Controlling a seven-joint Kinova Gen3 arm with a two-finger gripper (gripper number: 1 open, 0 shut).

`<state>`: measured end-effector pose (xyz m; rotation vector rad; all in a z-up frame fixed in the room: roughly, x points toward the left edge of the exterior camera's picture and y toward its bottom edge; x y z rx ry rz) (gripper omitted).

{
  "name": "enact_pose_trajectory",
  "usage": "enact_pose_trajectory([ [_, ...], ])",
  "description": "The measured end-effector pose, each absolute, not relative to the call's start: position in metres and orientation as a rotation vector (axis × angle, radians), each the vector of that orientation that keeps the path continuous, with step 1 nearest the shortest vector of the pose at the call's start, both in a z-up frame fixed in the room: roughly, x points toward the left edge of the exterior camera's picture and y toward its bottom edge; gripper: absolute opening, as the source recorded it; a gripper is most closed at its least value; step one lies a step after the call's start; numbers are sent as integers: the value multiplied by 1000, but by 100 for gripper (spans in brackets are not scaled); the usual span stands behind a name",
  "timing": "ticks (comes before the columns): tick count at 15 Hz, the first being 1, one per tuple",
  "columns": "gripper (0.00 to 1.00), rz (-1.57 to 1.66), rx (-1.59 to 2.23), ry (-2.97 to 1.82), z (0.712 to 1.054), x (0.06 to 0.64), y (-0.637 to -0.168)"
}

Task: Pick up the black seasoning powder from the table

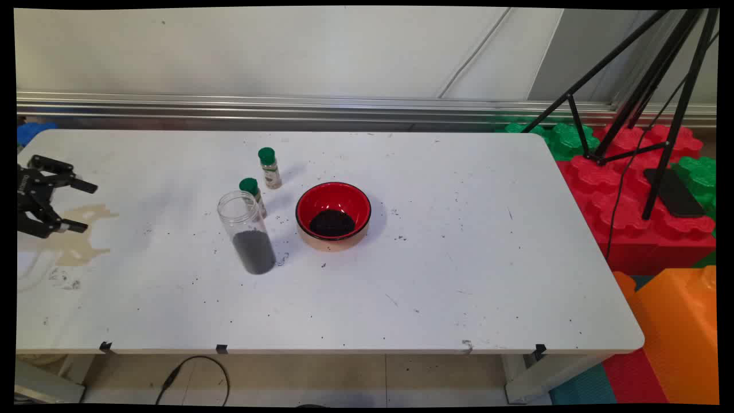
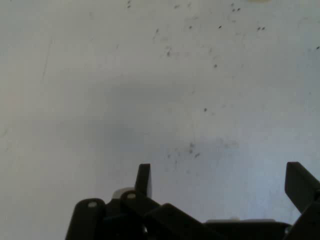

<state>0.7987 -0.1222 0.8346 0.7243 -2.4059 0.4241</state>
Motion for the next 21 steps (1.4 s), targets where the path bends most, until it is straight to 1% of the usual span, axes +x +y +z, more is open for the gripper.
enact_pose_trajectory([
  [7, 100, 402, 592, -2392, 835, 772, -137],
  [21, 100, 340, 356, -2282, 824, 722, -169],
])
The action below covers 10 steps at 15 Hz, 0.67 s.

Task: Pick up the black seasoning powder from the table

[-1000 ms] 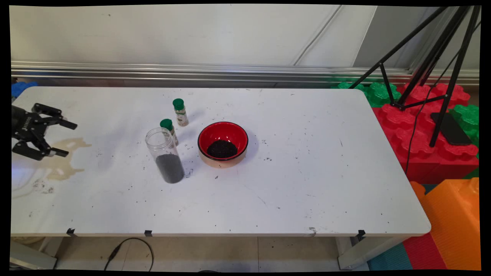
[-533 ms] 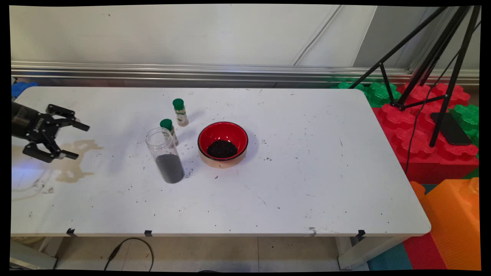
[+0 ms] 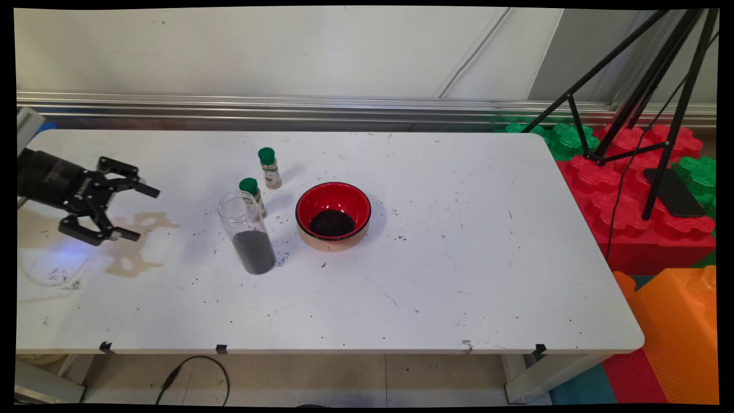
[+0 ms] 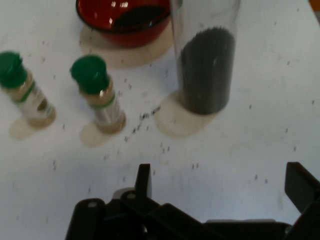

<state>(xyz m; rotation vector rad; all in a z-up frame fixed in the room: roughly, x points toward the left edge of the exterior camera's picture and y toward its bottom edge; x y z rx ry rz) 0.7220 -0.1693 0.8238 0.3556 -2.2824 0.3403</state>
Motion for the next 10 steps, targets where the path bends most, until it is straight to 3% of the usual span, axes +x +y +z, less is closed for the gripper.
enact_pose_trajectory([
  [10, 100, 320, 272, -2164, 808, 672, -198],
])
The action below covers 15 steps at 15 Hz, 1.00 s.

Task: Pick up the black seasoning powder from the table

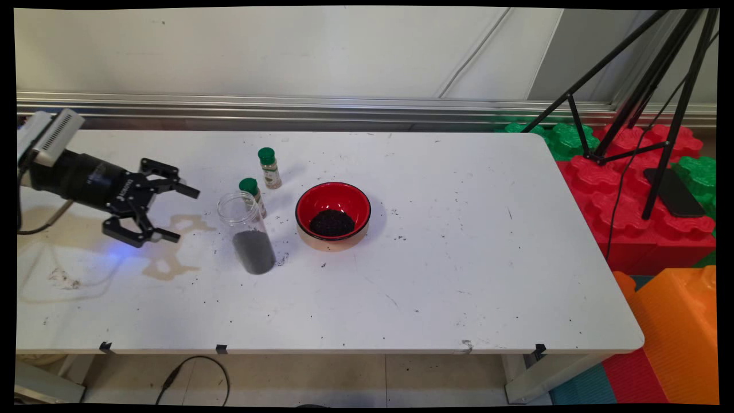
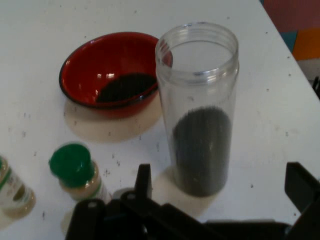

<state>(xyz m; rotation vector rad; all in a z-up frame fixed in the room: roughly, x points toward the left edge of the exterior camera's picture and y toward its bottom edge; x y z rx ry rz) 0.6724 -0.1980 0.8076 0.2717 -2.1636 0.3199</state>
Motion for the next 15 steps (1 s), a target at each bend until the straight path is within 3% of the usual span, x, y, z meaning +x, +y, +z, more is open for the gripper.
enact_pose_trajectory([
  [15, 100, 344, 249, -2034, 762, 615, -224],
])
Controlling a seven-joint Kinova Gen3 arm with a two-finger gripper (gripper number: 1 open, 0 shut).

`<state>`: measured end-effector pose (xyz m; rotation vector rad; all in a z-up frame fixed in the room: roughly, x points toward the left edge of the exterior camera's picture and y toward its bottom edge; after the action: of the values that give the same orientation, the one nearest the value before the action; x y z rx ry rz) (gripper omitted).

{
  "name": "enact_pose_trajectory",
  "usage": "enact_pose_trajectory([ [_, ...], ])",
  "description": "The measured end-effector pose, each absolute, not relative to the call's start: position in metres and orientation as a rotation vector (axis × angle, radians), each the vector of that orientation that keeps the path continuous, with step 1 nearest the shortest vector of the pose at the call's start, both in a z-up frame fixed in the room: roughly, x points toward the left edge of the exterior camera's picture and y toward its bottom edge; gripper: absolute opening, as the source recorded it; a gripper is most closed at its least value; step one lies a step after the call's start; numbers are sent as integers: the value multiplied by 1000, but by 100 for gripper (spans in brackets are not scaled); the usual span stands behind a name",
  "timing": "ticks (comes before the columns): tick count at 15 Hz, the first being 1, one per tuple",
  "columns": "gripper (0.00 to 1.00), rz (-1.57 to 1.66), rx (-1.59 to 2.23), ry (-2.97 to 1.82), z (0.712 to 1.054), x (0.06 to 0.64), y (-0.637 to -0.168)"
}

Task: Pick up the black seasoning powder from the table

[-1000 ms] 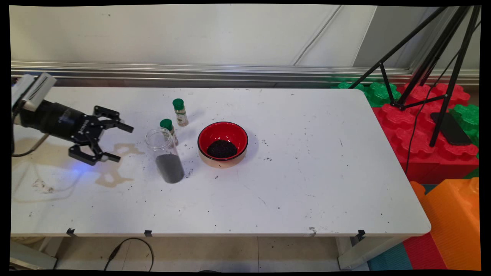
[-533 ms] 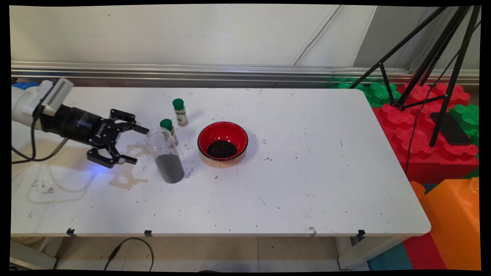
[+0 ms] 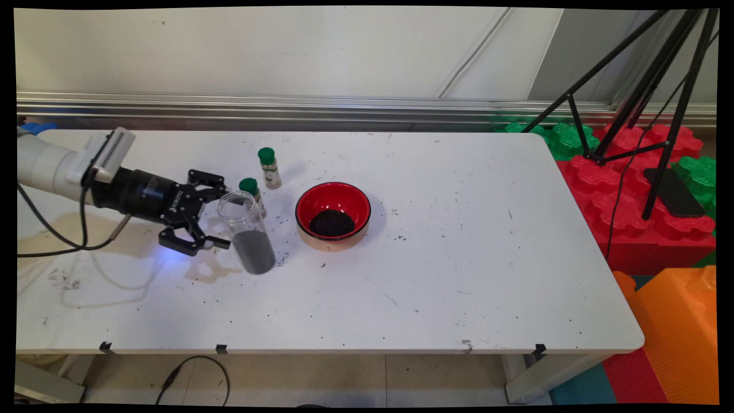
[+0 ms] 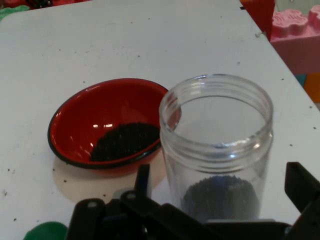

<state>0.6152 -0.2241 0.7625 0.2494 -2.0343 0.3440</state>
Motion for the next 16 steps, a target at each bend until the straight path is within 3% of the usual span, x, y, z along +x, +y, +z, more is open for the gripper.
enact_pose_trajectory([
  [16, 100, 357, 289, -1978, 728, 592, -234],
])
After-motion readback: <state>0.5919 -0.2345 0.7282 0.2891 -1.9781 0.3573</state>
